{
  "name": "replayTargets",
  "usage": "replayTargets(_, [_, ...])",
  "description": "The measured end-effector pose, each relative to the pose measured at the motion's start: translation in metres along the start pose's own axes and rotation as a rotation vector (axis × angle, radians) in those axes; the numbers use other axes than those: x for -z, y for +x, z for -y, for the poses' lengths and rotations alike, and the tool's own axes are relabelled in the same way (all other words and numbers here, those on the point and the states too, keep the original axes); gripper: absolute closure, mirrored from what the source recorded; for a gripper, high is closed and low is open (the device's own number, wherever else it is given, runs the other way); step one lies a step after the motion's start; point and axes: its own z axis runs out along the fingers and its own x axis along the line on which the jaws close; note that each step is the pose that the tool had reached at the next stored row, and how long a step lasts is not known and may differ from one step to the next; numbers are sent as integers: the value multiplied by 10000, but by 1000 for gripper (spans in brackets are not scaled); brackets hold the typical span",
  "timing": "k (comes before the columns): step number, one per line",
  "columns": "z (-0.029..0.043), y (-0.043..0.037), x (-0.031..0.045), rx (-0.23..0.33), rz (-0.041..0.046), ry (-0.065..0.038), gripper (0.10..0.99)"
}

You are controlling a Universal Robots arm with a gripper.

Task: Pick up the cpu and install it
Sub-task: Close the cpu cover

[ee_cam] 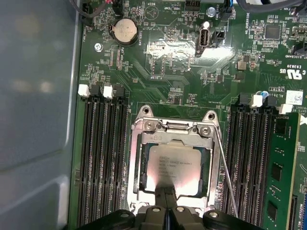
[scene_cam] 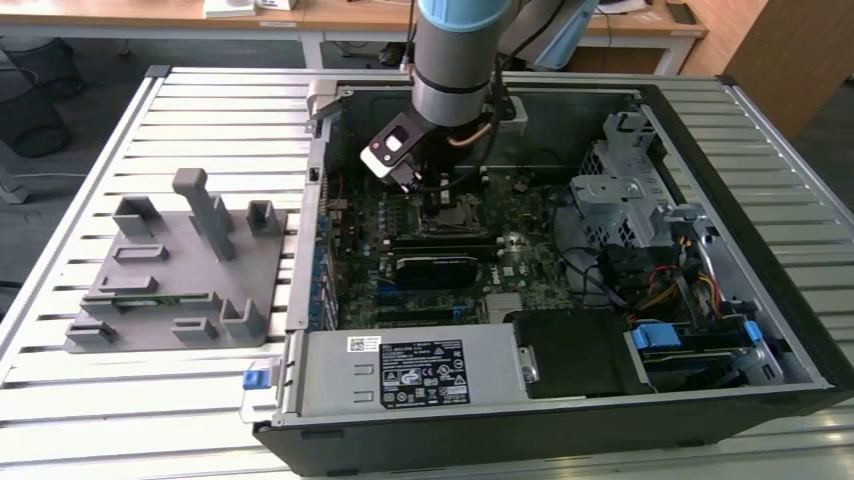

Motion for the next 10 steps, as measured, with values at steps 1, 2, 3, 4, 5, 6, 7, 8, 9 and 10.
replayTargets(1, [1,0,19,-1,9,8,980])
replayTargets(2, [2,0,37,-2,18,15,980])
replayTargets(3, [-1,1,43,-1,15,13,980])
replayTargets(4, [-6,1,44,-1,14,12,980])
replayTargets(5, [-16,0,45,-2,16,14,980])
replayTargets(6, [-31,-2,46,-2,17,14,980])
replayTargets(7, [-48,-3,47,-2,18,15,980])
replayTargets(8, [-63,-4,47,-2,18,15,980])
replayTargets(9, [-75,-5,46,-2,17,14,980])
replayTargets(10, [-90,-6,47,-2,17,14,980])
